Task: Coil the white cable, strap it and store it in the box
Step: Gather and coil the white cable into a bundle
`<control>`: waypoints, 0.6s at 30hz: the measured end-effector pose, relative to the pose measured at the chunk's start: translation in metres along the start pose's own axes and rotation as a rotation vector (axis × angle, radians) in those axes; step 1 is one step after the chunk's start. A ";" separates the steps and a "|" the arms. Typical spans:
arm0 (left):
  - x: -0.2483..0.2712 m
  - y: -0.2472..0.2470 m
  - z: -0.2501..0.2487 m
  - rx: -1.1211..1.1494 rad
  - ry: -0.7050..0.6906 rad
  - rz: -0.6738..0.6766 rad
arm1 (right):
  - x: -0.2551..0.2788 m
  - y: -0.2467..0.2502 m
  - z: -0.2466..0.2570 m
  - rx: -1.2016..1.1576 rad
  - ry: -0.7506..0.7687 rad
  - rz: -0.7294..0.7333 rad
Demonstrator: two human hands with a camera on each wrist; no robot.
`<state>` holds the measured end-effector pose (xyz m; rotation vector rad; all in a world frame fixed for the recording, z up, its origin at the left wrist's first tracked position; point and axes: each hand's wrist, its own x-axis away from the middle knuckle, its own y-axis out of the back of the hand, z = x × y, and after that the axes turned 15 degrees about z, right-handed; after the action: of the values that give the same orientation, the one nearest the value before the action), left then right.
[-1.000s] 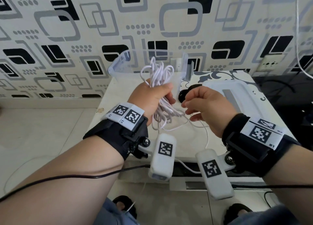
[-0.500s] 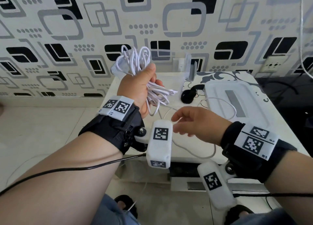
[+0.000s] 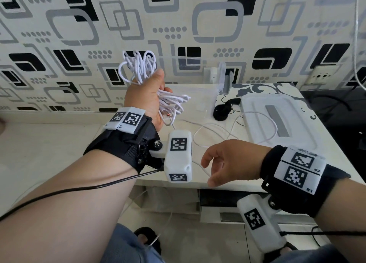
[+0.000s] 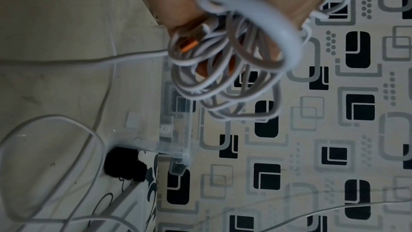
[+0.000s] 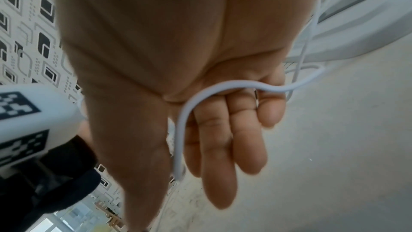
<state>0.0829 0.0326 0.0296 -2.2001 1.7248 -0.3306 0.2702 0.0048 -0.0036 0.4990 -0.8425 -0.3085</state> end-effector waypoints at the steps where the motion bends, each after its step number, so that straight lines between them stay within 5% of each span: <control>1: 0.000 0.000 0.000 -0.004 0.002 0.001 | -0.001 -0.001 0.000 0.029 0.001 -0.010; 8: -0.003 0.006 0.002 -0.072 0.005 -0.008 | -0.003 0.003 -0.003 0.140 -0.006 -0.224; 18: -0.008 0.012 0.007 -0.111 0.050 0.085 | -0.008 0.014 -0.019 -0.086 0.058 -0.628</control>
<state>0.0732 0.0386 0.0188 -2.2032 1.8998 -0.2774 0.2803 0.0258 -0.0120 0.6824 -0.5958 -0.8989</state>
